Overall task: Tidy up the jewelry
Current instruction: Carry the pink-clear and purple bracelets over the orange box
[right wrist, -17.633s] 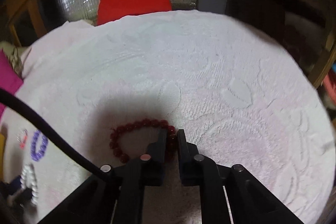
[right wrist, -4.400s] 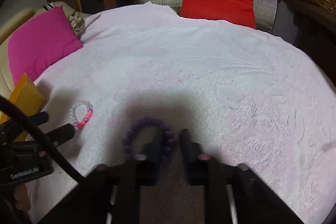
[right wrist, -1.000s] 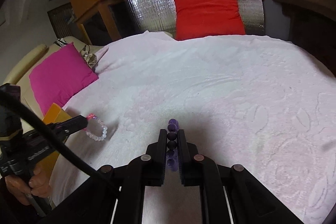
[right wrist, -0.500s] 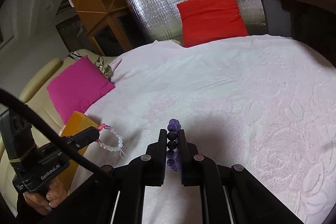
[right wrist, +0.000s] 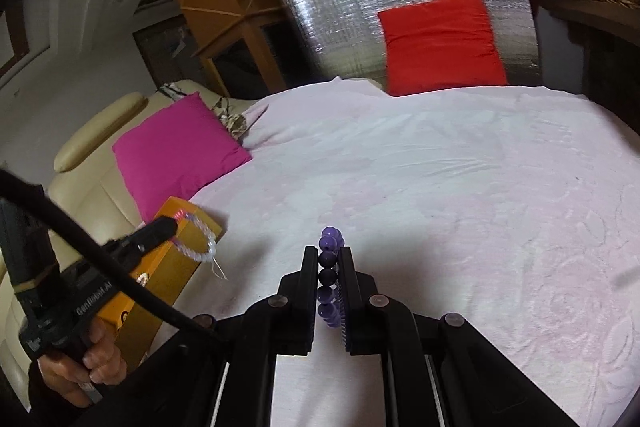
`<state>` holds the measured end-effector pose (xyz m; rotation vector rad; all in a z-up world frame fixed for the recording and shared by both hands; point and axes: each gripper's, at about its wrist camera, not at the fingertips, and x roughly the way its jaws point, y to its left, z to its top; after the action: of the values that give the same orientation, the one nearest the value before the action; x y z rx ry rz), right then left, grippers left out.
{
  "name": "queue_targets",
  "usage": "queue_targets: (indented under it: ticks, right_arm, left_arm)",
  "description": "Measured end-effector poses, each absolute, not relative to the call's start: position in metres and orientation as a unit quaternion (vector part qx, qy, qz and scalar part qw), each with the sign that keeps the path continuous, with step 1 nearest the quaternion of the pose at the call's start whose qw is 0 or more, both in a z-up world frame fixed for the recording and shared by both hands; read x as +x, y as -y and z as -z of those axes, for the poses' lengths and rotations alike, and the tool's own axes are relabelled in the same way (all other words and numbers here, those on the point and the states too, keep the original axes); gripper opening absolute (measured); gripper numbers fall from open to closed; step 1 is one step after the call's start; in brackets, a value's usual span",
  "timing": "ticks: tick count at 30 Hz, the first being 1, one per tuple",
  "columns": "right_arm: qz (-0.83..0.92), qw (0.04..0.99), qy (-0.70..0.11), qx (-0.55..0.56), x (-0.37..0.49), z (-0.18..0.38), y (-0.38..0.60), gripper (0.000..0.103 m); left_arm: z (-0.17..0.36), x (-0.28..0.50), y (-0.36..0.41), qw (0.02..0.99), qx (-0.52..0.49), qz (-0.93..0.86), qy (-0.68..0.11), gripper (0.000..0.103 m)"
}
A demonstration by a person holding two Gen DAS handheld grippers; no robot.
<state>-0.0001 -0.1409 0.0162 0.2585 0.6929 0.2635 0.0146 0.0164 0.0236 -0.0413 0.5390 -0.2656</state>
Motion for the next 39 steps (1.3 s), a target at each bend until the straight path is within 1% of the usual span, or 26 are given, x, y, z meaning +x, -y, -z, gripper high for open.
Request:
queue_targets:
  ticks: [15, 33, 39]
  right_arm:
    - [-0.181, 0.923, -0.331, 0.079, 0.008, -0.018, 0.057, 0.010]
    - [-0.226, 0.910, -0.345, 0.037, 0.010, -0.007, -0.013, 0.010]
    - [-0.243, 0.909, -0.338, 0.032, 0.021, -0.016, -0.045, 0.010]
  left_arm:
    - [-0.026, 0.017, -0.094, 0.962, -0.058, 0.064, -0.258, 0.007]
    - [-0.025, 0.021, -0.168, 0.962, -0.108, -0.012, -0.249, 0.007]
    - [-0.022, 0.021, -0.191, 0.959, -0.125, -0.037, -0.254, 0.007]
